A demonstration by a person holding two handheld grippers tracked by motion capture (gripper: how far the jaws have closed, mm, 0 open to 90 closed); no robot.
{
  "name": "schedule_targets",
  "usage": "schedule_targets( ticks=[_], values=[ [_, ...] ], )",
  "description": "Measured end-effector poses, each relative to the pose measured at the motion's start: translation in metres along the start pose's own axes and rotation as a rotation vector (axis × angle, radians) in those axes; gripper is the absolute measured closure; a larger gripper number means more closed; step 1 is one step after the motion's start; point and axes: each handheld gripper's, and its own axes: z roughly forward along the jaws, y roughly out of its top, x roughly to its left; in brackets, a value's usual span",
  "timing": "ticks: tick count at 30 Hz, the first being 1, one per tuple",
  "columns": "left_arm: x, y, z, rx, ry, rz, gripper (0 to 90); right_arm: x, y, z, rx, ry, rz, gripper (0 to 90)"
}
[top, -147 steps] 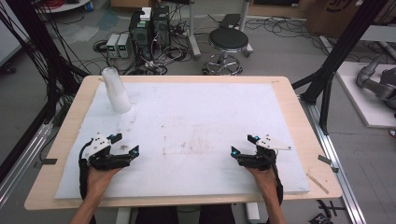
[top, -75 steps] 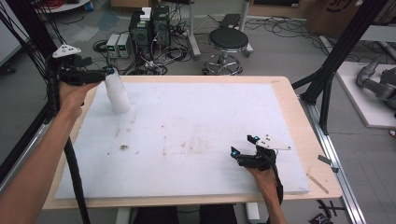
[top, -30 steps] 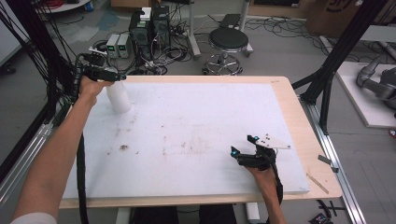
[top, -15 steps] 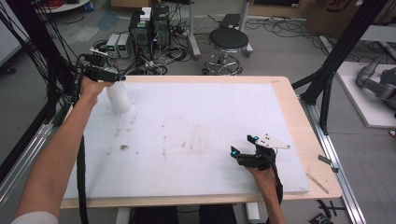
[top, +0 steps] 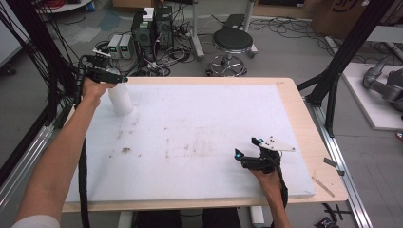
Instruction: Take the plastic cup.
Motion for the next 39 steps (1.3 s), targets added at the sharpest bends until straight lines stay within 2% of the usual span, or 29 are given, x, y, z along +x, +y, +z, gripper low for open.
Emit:
schedule_targets(
  ticks=[5,8,17,19,20,22,25,29,35,39],
  values=[
    [0.0,0.0,-0.001,-0.004,0.002,-0.01,37.4,0.0,0.0,0.0,0.002,0.001,0.002,14.5],
    [0.0,0.001,-0.002,-0.004,0.005,-0.002,37.5,0.0,0.0,0.0,0.001,0.001,0.0,14.5],
    [0.001,0.002,-0.008,-0.035,-0.004,-0.011,37.8,0.0,0.0,0.0,0.004,-0.001,-0.005,14.5],
    [0.001,0.005,-0.01,-0.022,-0.003,-0.003,38.0,0.0,0.0,0.001,0.008,0.0,-0.003,14.5],
    [0.0,0.009,-0.013,-0.026,0.0,0.01,38.0,0.0,0.0,0.001,0.008,0.0,-0.003,14.5],
    [-0.001,0.015,-0.019,-0.049,-0.003,0.003,38.0,0.0,0.0,0.001,0.008,0.0,-0.004,14.5],
    [-0.002,0.028,-0.03,-0.053,0.01,0.024,38.1,0.0,0.0,0.001,0.008,0.0,-0.002,14.5],
    [-0.002,0.044,-0.048,-0.074,0.018,0.028,38.1,0.0,0.0,0.001,0.01,0.001,-0.002,14.5],
    [-0.003,0.06,-0.073,-0.108,0.033,0.045,38.1,0.0,0.0,0.001,0.009,0.001,0.0,14.5],
    [-0.003,0.065,-0.081,-0.115,0.041,0.056,38.1,0.0,0.0,0.001,0.008,0.002,-0.002,14.5]
  ],
)
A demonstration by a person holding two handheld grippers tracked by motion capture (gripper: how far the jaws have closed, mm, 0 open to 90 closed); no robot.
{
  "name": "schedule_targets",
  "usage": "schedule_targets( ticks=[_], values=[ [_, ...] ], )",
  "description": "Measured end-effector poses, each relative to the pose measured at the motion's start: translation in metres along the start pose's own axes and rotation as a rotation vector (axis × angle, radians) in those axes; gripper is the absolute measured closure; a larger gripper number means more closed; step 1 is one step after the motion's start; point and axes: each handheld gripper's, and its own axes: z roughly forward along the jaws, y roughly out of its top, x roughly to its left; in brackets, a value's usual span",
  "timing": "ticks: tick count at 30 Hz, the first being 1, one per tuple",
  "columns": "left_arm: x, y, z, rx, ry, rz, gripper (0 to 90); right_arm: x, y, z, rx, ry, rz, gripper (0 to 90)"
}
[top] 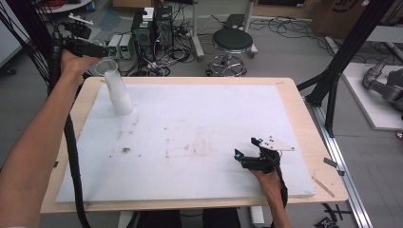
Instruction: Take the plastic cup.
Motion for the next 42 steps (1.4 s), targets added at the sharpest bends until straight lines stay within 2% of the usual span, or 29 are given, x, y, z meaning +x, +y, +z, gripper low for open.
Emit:
schedule_targets(
  ticks=[9,12,17,20,21,23,27,29,31,34,40,42],
  values=[
    [0.001,-0.001,-0.006,-0.009,-0.011,0.002,38.1,0.001,0.0,0.0,-0.002,-0.003,-0.002,14.5],
    [-0.003,-0.004,-0.008,-0.035,-0.038,-0.004,38.1,0.0,0.0,0.0,-0.001,-0.003,-0.002,14.5],
    [-0.014,-0.017,-0.013,-0.049,-0.077,0.026,38.3,0.0,0.0,0.0,-0.001,0.001,-0.002,14.5],
    [-0.023,-0.025,-0.021,-0.074,-0.121,0.037,38.3,0.0,0.0,0.0,0.0,0.002,-0.008,14.5],
    [-0.026,-0.028,-0.024,-0.069,-0.134,0.051,38.3,0.001,0.0,0.0,0.0,0.001,-0.004,14.5],
    [-0.033,-0.033,-0.029,-0.083,-0.148,0.064,38.3,0.001,0.0,0.0,0.0,0.0,-0.006,14.5],
    [-0.052,-0.045,-0.042,-0.1,-0.208,0.1,38.3,0.0,0.0,0.001,0.009,0.005,-0.001,14.5],
    [-0.065,-0.052,-0.048,-0.115,-0.25,0.114,38.3,0.0,0.0,0.001,0.012,0.006,0.0,14.5],
    [-0.078,-0.059,-0.053,-0.132,-0.313,0.128,38.3,0.0,0.0,0.001,0.013,0.006,0.003,14.5],
    [-0.099,-0.069,-0.06,-0.15,-0.369,0.164,38.3,0.0,0.0,0.001,0.011,0.006,-0.004,14.5],
    [-0.135,-0.093,-0.061,-0.191,-0.506,0.21,38.2,0.001,0.0,0.001,0.009,0.006,-0.007,14.5],
    [-0.144,-0.103,-0.059,-0.207,-0.553,0.21,38.3,0.0,0.0,0.001,0.008,0.007,-0.007,14.5]
  ],
)
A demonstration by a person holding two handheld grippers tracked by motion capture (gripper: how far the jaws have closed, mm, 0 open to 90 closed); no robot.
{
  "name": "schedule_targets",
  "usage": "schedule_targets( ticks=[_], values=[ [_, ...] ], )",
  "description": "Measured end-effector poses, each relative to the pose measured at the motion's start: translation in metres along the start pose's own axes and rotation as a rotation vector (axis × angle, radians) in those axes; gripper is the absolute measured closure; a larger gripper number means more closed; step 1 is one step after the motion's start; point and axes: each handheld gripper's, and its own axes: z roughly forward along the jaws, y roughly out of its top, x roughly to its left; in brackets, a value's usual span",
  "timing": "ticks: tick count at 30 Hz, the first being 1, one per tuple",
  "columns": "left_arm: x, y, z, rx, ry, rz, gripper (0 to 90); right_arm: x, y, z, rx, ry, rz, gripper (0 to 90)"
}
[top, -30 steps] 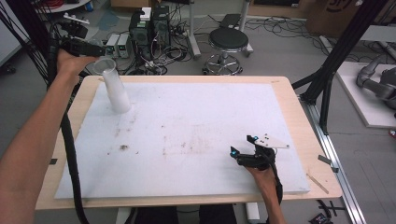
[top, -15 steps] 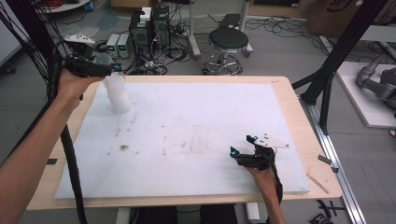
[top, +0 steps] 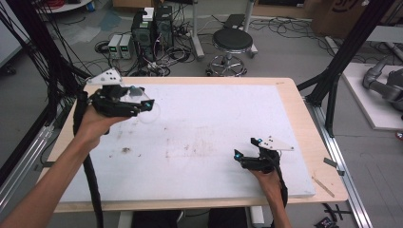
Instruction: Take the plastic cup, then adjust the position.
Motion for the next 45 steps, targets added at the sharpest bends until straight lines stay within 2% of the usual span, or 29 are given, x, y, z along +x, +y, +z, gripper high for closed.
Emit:
schedule_targets(
  ticks=[1,7,11,13,15,22,25,27,31,38,42,45],
  values=[
    [-0.005,-0.005,0.004,-0.006,-0.03,0.006,38.3,0.0,0.0,0.0,0.001,0.0,-0.002,14.5],
    [-0.025,-0.021,0.018,-0.037,-0.111,0.037,38.5,0.001,0.0,0.0,0.003,-0.009,-0.012,14.5],
    [-0.035,-0.033,0.026,-0.054,-0.185,0.057,38.6,0.003,0.0,0.001,0.013,-0.016,-0.024,14.6],
    [-0.038,-0.04,0.029,-0.049,-0.223,0.08,38.5,0.003,0.001,0.002,0.018,-0.017,-0.025,14.6],
    [-0.041,-0.048,0.032,-0.058,-0.258,0.078,38.5,0.003,0.001,0.001,0.016,-0.015,-0.023,14.5],
    [-0.045,-0.067,0.038,-0.092,-0.339,0.1,38.4,0.003,0.0,0.001,0.012,-0.019,-0.025,14.5],
    [-0.045,-0.072,0.041,-0.09,-0.353,0.112,38.4,0.003,0.0,0.0,0.009,-0.019,-0.022,14.5],
    [-0.042,-0.072,0.043,-0.09,-0.362,0.102,38.4,0.003,0.0,0.0,0.004,-0.018,-0.02,14.6],
    [-0.037,-0.073,0.043,-0.105,-0.356,0.089,38.5,0.002,0.001,0.001,0.016,-0.005,-0.007,14.5],
    [-0.036,-0.073,0.039,-0.114,-0.341,0.08,38.5,0.002,0.0,0.001,0.012,0.005,-0.021,14.5],
    [-0.035,-0.074,0.038,-0.113,-0.337,0.073,38.5,0.001,0.0,0.001,0.013,0.025,-0.01,14.5],
    [-0.033,-0.076,0.037,-0.116,-0.343,0.071,38.5,-0.001,0.001,0.002,0.023,0.058,-0.005,14.6]
  ],
)
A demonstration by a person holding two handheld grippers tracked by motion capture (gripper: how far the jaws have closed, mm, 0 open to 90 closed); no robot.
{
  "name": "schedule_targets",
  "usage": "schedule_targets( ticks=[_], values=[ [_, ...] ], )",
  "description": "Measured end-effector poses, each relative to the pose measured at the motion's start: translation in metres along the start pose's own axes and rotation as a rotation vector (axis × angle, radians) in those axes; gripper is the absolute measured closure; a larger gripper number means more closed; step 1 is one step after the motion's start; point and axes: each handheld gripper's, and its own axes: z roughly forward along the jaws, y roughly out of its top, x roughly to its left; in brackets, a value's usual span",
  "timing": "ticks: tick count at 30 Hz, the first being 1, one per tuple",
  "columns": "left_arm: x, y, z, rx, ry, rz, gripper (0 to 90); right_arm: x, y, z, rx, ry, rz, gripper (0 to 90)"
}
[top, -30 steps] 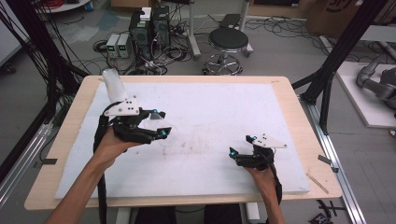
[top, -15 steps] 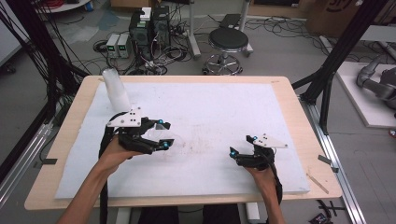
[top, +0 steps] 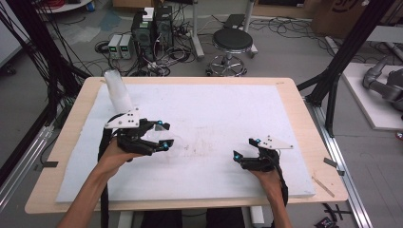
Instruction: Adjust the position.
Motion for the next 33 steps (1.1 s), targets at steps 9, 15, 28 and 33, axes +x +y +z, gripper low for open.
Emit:
schedule_targets(
  ticks=[9,15,28,33],
  values=[
    [0.002,-0.002,0.003,-0.025,-0.043,0.016,38.5,0.001,0.011,-0.003,-0.004,0.176,-0.047,15.4],
    [-0.002,-0.002,0.011,-0.04,-0.077,0.017,38.7,0.013,0.038,-0.009,-0.046,0.332,-0.112,15.4],
    [-0.012,-0.001,0.024,-0.049,-0.127,0.024,39.2,0.042,0.081,-0.001,-0.056,0.521,-0.211,15.4],
    [-0.014,0.0,0.029,-0.055,-0.148,0.029,39.3,0.047,0.086,0.003,-0.056,0.569,-0.224,15.4]
  ],
)
